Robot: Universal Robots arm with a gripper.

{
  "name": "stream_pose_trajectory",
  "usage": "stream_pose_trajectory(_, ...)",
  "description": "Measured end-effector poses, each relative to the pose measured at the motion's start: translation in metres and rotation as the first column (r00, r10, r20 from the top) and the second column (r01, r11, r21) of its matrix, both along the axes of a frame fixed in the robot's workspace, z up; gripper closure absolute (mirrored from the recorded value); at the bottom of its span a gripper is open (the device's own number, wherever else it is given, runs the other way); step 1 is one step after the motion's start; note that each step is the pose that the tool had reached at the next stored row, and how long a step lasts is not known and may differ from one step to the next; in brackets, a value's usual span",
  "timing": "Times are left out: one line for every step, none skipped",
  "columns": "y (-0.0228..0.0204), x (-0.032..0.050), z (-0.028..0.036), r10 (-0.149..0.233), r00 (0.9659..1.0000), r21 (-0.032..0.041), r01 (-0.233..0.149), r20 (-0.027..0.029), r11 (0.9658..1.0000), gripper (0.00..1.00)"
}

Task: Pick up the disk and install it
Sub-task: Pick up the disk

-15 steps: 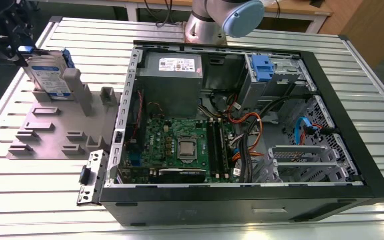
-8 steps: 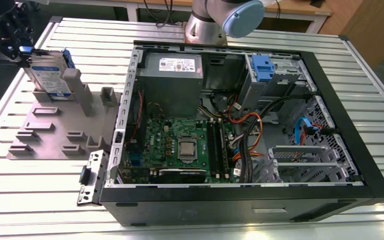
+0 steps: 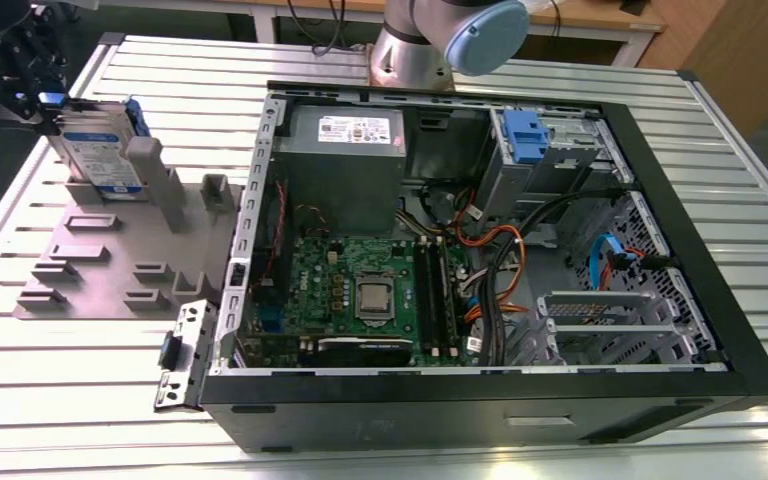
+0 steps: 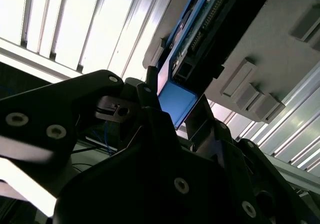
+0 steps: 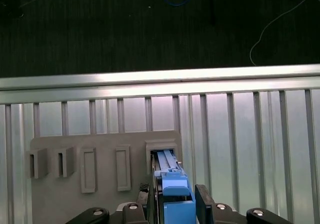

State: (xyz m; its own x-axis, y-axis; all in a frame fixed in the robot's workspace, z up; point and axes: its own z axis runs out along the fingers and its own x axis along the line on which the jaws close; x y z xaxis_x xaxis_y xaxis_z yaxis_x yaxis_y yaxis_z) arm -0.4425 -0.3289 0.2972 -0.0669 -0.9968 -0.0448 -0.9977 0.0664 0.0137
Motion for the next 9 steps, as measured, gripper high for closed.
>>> stream_pose_trajectory(0.0000, 0.0000, 0.0000, 0.000, 1.0000, 0.0000, 0.000, 0.0000, 1.0000, 0.52)
stream_pose_trajectory(0.0000, 0.0000, 0.0000, 0.000, 1.0000, 0.0000, 0.000, 0.0000, 1.0000, 0.52)
stream_pose_trajectory(0.0000, 0.0000, 0.0000, 0.000, 1.0000, -0.0001, 0.000, 0.0000, 1.0000, 0.52)
stream_pose_trajectory(0.0000, 0.0000, -0.0001, 0.000, 1.0000, 0.0000, 0.000, 0.0000, 1.0000, 0.52)
stream_pose_trajectory(0.0000, 0.0000, -0.0001, 0.000, 1.0000, 0.0000, 0.000, 0.0000, 1.0000, 0.52)
stream_pose_trajectory(0.0000, 0.0000, -0.0001, 0.000, 1.0000, 0.0000, 0.000, 0.0000, 1.0000, 0.52)
stream_pose_trajectory(0.0000, 0.0000, -0.0001, 0.000, 1.0000, 0.0000, 0.000, 0.0000, 1.0000, 0.52)
stream_pose_trajectory(0.0000, 0.0000, -0.0001, 0.000, 1.0000, 0.0000, 0.000, 0.0000, 1.0000, 0.52)
stream_pose_trajectory(0.0000, 0.0000, -0.0001, 0.000, 1.0000, 0.0000, 0.000, 0.0000, 1.0000, 0.52)
